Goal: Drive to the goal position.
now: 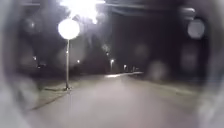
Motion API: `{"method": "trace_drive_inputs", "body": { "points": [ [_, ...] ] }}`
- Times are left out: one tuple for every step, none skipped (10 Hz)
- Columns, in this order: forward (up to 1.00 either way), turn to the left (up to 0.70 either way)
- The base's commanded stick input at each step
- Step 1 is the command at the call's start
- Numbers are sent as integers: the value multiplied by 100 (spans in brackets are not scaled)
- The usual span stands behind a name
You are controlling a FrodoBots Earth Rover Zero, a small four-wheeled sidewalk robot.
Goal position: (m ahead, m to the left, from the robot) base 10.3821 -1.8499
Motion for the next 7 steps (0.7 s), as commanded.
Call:
{"method": "trace_drive_inputs", "body": {
  "points": [
    [100, 13],
    [100, 13],
    [100, 7],
    [100, 5],
    [100, 5],
    [100, 4],
    [100, 4]
  ]
}}
